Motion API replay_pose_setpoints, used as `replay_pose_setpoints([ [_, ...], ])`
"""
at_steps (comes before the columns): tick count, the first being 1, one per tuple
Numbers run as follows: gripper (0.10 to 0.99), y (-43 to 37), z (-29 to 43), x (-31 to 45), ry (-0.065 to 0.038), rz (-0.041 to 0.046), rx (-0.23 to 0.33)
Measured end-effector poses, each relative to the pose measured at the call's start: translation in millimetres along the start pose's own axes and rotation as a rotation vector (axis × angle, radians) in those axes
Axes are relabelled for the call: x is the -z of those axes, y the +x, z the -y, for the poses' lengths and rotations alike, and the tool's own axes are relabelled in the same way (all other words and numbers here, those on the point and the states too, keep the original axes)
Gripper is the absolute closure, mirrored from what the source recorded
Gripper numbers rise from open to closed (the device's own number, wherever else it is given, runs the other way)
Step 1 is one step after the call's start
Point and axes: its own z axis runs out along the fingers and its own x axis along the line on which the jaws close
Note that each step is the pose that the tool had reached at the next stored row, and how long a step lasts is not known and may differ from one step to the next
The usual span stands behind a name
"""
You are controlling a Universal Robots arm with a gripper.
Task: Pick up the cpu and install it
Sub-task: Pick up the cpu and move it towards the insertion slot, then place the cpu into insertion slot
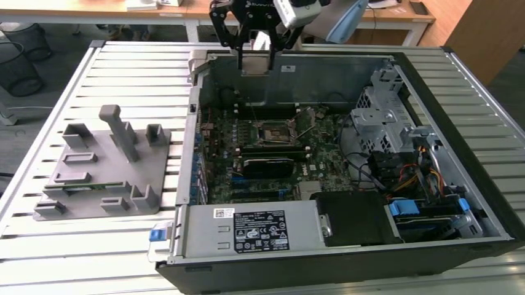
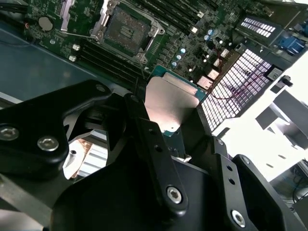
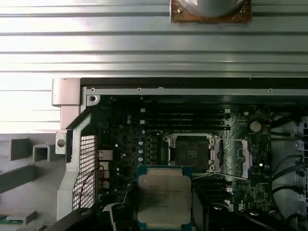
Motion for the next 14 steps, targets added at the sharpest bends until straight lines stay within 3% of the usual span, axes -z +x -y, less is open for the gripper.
replay_pose_setpoints([
  [14, 0.549, -15.1, 0.4, -1.9, 0.000, -0.0023, 0.000],
])
